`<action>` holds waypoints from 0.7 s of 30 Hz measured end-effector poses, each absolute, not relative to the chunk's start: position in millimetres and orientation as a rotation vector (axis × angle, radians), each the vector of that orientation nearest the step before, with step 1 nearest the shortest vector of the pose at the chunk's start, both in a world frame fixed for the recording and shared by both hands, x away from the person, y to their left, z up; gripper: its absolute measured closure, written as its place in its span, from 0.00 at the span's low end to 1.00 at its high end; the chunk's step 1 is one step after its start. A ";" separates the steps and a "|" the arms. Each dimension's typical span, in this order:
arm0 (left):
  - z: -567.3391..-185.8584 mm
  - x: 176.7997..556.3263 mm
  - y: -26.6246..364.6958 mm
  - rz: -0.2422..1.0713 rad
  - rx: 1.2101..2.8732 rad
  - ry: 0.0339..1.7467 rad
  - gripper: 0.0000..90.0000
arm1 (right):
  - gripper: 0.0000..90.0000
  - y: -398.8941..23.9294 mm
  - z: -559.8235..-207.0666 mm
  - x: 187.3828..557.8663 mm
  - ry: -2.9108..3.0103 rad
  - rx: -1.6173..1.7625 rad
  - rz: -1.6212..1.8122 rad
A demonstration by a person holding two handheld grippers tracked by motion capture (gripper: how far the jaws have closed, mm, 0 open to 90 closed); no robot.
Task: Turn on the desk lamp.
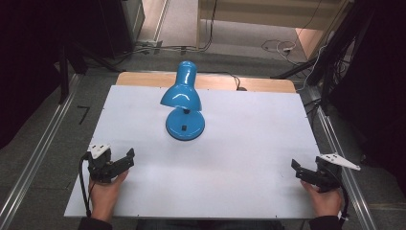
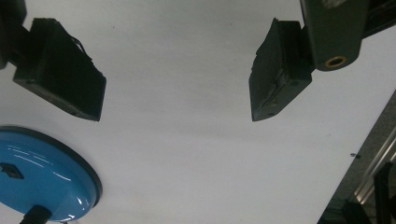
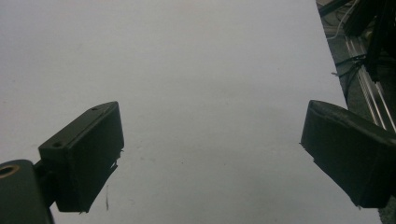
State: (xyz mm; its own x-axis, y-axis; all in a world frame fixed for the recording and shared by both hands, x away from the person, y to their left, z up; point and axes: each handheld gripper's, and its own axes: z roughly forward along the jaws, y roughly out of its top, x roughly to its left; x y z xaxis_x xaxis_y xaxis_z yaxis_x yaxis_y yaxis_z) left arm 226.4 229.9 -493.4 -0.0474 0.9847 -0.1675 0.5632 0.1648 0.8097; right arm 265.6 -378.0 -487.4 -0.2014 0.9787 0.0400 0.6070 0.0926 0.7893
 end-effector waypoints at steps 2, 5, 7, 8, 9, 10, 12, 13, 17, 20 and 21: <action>-493.2 226.7 229.1 0.725 1.492 1.708 0.22 | 0.05 -377.2 -487.1 264.4 1.868 1.538 0.941; -492.9 227.9 227.5 0.722 1.499 1.702 0.22 | 0.05 -375.6 -487.5 263.8 1.870 1.528 0.935; -492.8 229.1 226.2 0.722 1.500 1.700 0.22 | 0.05 -375.1 -487.0 262.5 1.865 1.513 0.937; -492.6 229.8 225.3 0.725 1.503 1.698 0.22 | 0.05 -374.5 -486.4 261.7 1.860 1.502 0.934; -492.5 230.6 223.9 0.724 1.505 1.695 0.22 | 0.05 -374.0 -485.8 260.9 1.858 1.497 0.933; -492.5 231.4 222.6 0.727 1.512 1.691 0.22 | 0.05 -374.0 -485.8 260.9 1.858 1.497 0.933; -492.4 232.7 220.3 0.727 1.518 1.686 0.22 | 0.05 -373.8 -485.1 260.3 1.856 1.503 0.946; -492.1 233.3 219.3 0.727 1.518 1.684 0.22 | 0.05 -374.0 -485.2 260.3 1.857 1.509 0.950; -488.7 235.1 214.7 0.735 1.499 1.670 0.22 | 0.05 -375.7 -484.3 259.6 1.847 1.510 0.964; -487.6 236.6 211.6 0.737 1.497 1.659 0.21 | 0.05 -376.2 -484.2 259.3 1.847 1.516 0.967; -487.1 237.3 210.5 0.737 1.495 1.657 0.21 | 0.05 -376.6 -484.4 259.4 1.851 1.518 0.969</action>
